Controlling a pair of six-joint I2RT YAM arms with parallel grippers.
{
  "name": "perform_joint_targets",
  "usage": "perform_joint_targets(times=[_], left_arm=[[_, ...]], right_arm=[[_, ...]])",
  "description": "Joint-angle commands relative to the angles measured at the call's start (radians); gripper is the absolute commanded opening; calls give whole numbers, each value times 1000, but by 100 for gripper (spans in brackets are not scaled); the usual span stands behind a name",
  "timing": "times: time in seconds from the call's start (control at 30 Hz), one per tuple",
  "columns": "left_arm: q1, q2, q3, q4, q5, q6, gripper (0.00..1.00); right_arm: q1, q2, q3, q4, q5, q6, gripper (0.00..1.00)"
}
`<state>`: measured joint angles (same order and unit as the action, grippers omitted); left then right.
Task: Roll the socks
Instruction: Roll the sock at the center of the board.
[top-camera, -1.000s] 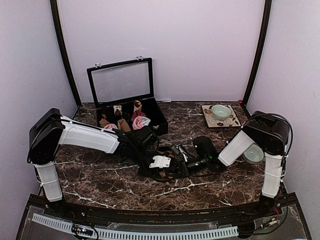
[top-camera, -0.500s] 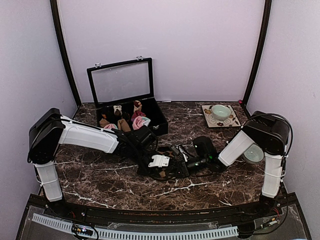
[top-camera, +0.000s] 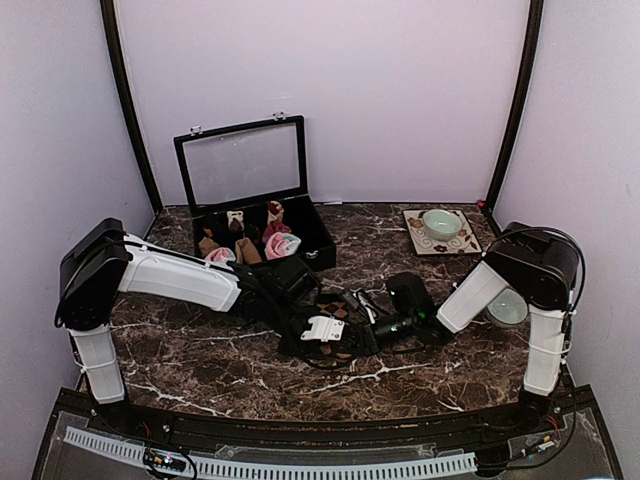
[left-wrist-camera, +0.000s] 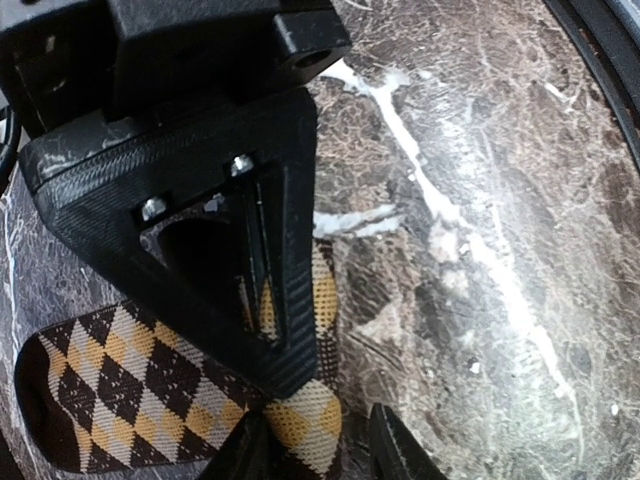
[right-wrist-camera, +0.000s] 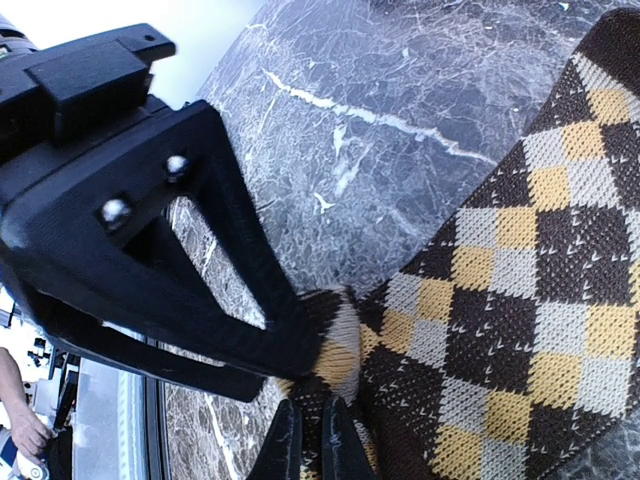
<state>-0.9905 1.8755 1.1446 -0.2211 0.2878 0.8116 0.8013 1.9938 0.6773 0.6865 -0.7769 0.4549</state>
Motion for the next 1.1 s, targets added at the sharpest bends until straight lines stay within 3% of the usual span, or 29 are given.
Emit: perform_joint_targets(times=[0.0,0.17,0.4,0.5,0.6,0.63,0.67,0.9,1.07], left_arm=[[-8,40,-3,32,-60,3,37],[-8,77,18,14,-71,9,35],[3,127,45,-47,-48,18,2],[21,143,67,-111,17,3,0],[50,158,95,-182,94,-5,0],[61,169,108,-210,115,-6,0],[70,181,125,-238,141,-5,0],[115,260,197,-382,236,0,0],[116,284,219,-428,249,1,0]], right_arm=[[2,109,-98,-325,55,31,0],[1,102,-98,-326,50,33,0],[-3,69,-97,-348,80,19,0],[-5,27,-99,-372,126,2,18],[-7,-33,-113,-381,179,-17,28],[-9,-54,-118,-381,198,-23,78],[-9,-77,-129,-380,222,-28,97],[-8,-256,-215,-383,395,-17,99],[-8,-529,-276,-414,663,-22,99]])
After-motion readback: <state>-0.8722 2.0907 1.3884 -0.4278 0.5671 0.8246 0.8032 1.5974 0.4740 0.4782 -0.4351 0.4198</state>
